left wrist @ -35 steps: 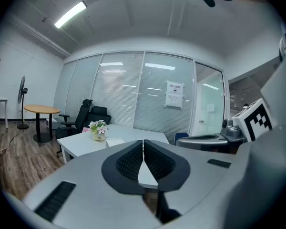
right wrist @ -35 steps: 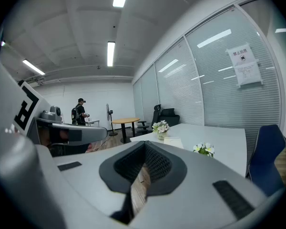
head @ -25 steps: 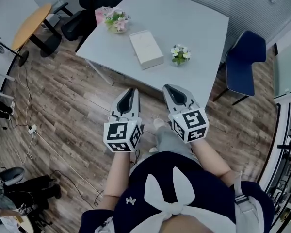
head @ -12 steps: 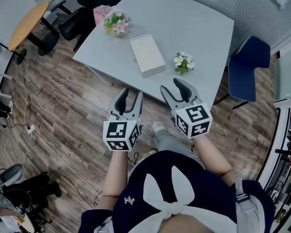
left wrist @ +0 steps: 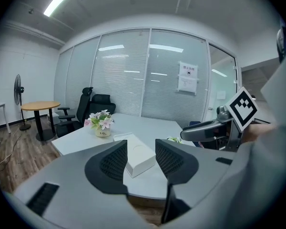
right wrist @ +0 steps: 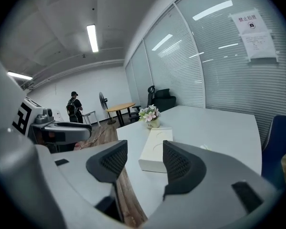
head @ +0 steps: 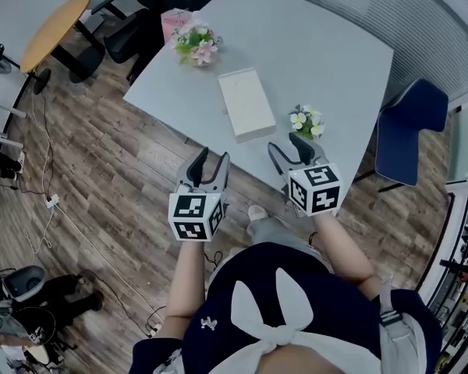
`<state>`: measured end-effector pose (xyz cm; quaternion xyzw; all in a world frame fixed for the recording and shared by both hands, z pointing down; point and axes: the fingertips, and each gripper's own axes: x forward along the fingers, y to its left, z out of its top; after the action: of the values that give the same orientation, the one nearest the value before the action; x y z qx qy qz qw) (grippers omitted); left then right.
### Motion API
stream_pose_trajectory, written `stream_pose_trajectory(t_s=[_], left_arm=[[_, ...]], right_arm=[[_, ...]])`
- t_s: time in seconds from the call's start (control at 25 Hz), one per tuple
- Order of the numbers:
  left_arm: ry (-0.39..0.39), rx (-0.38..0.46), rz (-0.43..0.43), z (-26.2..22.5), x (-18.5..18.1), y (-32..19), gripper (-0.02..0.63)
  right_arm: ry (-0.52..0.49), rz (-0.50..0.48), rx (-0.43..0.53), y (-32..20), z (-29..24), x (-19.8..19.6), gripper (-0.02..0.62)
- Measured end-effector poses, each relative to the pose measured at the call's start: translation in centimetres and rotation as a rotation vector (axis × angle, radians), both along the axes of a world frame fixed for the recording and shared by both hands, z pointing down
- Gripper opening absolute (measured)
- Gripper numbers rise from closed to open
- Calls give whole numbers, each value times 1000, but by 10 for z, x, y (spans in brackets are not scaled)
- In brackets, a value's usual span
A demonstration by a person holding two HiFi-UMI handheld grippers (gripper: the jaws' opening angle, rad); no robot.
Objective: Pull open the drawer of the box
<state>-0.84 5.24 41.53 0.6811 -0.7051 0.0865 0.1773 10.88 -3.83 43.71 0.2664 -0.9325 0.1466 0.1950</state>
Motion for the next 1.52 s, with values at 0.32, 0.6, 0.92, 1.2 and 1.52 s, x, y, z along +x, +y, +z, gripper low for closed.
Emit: stream_pose_trajectory(t_s=[0.32, 0.6, 0.92, 1.2, 1.52], left_arm=[[18, -34, -45, 25, -22, -27, 173], [52, -92, -49, 52, -32, -42, 173], [56, -144, 12, 73, -59, -65, 173], [32, -210, 156, 91, -90, -96, 173], [0, -300, 335, 120, -100, -123, 173]], right_arm=[[58, -14, -92, -36, 43, -10, 233], [82, -13, -118, -64, 57, -28, 232], [123, 20, -160, -84, 81, -52, 227], [165, 78, -213, -104, 105, -69, 229], [257, 104, -270, -117, 137, -79, 222]])
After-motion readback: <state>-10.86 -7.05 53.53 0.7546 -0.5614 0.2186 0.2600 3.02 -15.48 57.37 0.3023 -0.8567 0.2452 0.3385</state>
